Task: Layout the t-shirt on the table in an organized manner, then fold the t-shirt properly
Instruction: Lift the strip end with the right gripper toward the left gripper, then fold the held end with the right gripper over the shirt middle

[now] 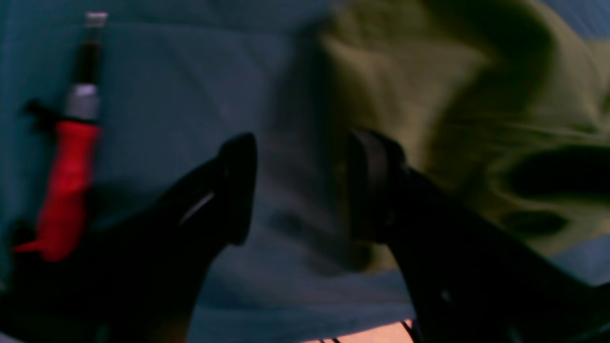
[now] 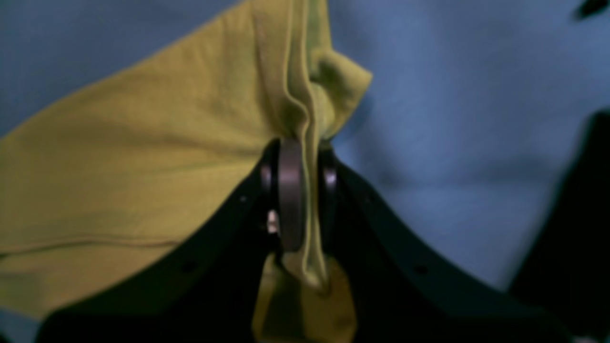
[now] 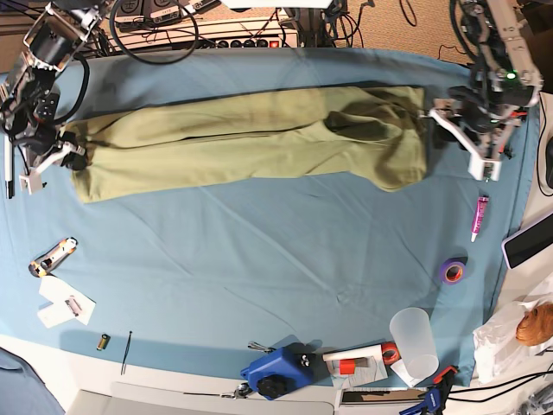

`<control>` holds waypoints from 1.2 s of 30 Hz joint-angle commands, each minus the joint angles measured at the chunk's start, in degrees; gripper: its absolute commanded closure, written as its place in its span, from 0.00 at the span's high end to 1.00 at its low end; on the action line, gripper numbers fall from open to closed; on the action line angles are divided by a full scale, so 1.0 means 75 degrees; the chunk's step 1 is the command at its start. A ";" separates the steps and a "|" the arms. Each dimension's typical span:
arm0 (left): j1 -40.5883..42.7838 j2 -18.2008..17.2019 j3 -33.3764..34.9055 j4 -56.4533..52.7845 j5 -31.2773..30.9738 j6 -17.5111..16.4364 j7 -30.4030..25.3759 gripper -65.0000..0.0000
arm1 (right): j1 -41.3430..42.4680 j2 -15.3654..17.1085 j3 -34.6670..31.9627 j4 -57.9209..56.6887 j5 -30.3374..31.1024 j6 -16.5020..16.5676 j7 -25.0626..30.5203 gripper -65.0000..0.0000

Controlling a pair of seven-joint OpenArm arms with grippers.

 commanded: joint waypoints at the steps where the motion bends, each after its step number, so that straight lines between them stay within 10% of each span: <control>1: -0.0015 -0.0131 -0.0236 0.0146 -0.0152 -0.0029 -0.0137 0.48 | 0.0300 0.0242 0.0044 0.0227 -0.0181 -0.0030 0.0408 0.00; 10: -0.0015 -0.0140 -0.2413 0.0143 -0.1215 -0.0810 -0.0070 0.48 | 0.1550 0.0256 0.0015 0.0431 -0.1877 -0.0463 0.0769 0.00; 25: 0.0029 -0.0119 -0.2769 0.0143 -0.1489 -0.1081 0.0003 0.48 | -0.0399 -0.0848 -0.0536 0.4692 -0.0187 -0.0481 -0.0388 0.00; 36: 0.0029 -0.0119 -0.2769 0.0143 -0.1247 -0.1078 0.0003 0.48 | -0.1122 -0.0973 -0.2731 0.6615 0.0437 -0.0664 -0.0586 0.00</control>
